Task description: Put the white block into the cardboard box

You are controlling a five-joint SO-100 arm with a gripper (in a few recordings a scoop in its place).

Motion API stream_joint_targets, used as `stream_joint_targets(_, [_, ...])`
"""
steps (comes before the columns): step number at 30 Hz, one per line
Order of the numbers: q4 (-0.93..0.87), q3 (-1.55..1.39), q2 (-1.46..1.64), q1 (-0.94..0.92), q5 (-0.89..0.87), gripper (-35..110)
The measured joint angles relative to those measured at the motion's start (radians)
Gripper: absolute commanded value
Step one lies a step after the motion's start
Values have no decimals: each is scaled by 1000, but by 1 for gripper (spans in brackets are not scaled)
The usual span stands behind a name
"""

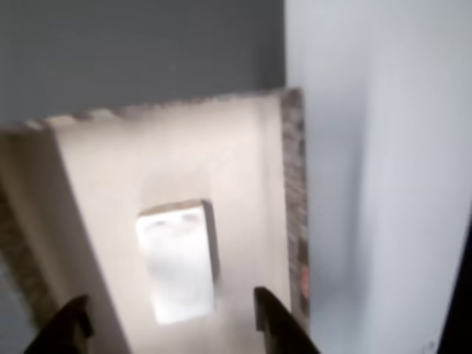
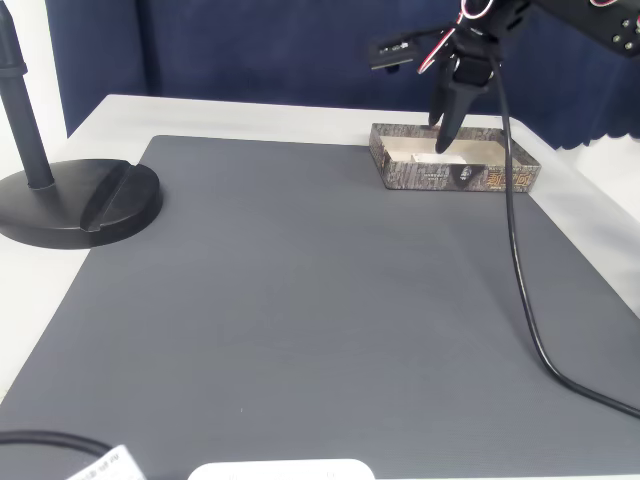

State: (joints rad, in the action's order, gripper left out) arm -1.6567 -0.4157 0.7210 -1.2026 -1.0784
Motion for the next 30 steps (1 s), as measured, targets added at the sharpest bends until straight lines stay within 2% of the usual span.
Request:
stream_joint_targets(12, [-58,-129,235,104,129,20])
stream_joint_targets(27, [-63,-502,580,344,434,-1])
stream_joint_targets(30, [-63,-572,630,394,497,-2])
